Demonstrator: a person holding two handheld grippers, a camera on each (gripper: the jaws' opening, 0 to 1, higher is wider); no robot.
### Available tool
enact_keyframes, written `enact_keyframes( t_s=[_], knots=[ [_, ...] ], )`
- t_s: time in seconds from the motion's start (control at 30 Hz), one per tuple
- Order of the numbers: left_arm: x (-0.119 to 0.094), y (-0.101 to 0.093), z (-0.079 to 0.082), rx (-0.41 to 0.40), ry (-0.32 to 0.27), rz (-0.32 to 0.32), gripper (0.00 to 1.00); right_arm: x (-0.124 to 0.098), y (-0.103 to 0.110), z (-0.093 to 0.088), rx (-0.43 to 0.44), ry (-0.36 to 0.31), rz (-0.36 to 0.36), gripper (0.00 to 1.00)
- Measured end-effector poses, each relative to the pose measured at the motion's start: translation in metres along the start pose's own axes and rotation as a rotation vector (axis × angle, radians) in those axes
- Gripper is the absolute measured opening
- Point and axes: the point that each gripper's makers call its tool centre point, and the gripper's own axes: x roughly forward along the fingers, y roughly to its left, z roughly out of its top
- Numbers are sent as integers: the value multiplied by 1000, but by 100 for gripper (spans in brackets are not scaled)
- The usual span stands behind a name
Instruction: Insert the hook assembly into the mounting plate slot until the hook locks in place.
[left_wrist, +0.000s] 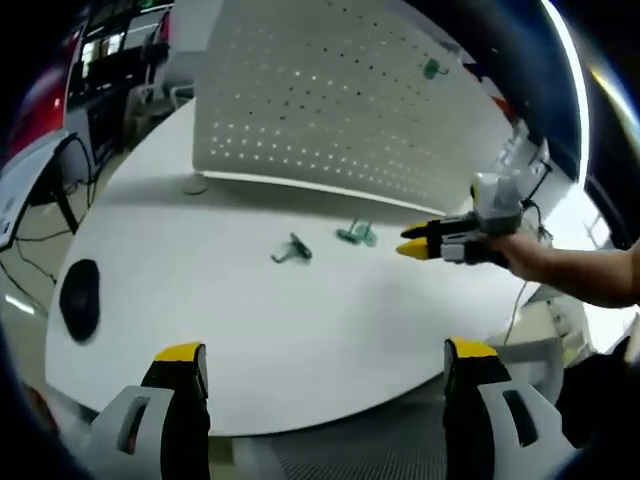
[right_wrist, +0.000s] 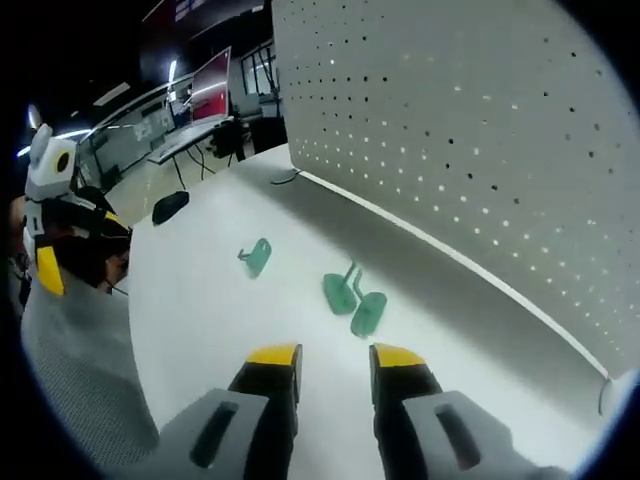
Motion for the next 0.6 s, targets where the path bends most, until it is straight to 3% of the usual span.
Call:
enact_keyframes(
  t_s=[0.13, 0.27, 0.4, 0.6],
  knots=[
    [3, 5, 0, -18, 0, 4, 100, 20, -9, 3, -28, 25, -12, 23],
    [5, 7, 1, -42, -7, -4, 99, 31, -11, 17, -34, 19, -11, 22],
    [10, 5, -2, -48, 2, -8, 99, 43, -11, 23, -7, 40, 0, 21],
    [13, -1, 1, -56, -6, -27, 99, 51, -15, 22, 16, 113, -38, 17]
  ],
)
